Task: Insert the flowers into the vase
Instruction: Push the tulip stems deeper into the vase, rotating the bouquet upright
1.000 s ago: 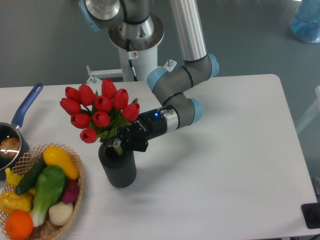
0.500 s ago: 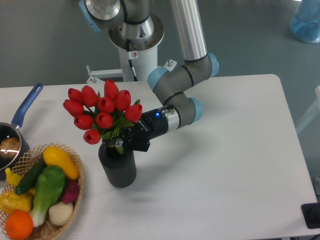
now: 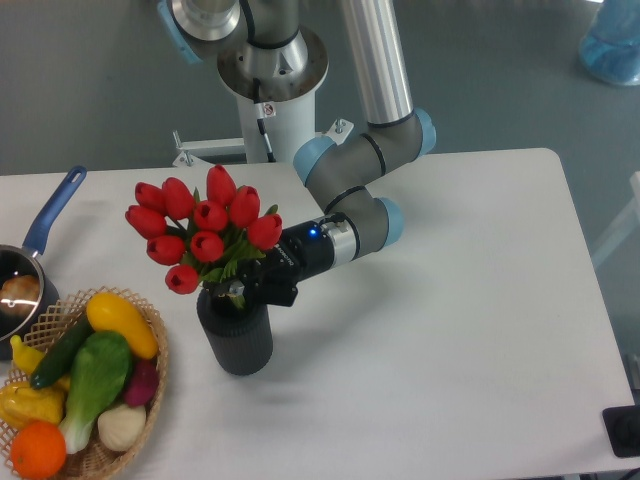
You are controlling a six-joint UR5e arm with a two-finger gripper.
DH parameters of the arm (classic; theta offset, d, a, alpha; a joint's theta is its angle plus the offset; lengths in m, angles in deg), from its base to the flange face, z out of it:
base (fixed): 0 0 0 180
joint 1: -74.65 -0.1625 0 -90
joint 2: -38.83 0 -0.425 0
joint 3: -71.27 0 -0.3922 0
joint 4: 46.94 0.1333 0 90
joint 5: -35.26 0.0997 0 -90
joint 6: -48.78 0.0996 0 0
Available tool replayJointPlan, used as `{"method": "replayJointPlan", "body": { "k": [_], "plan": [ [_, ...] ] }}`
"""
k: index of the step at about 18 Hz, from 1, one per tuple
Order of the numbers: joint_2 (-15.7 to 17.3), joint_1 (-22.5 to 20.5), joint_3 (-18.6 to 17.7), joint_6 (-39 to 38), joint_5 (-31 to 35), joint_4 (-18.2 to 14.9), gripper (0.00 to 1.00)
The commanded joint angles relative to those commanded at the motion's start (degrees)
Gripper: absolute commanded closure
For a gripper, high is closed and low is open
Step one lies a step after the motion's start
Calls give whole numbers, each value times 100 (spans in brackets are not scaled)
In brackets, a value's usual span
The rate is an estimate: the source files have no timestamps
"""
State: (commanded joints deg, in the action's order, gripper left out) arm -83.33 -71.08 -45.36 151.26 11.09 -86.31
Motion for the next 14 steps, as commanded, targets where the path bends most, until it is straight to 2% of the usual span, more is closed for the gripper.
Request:
{"method": "replayJointPlan", "body": {
  "k": [10, 14],
  "plan": [
    [-141, 9, 17, 255, 9, 0, 81],
    [-132, 0, 26, 255, 0, -9, 77]
  ]
}}
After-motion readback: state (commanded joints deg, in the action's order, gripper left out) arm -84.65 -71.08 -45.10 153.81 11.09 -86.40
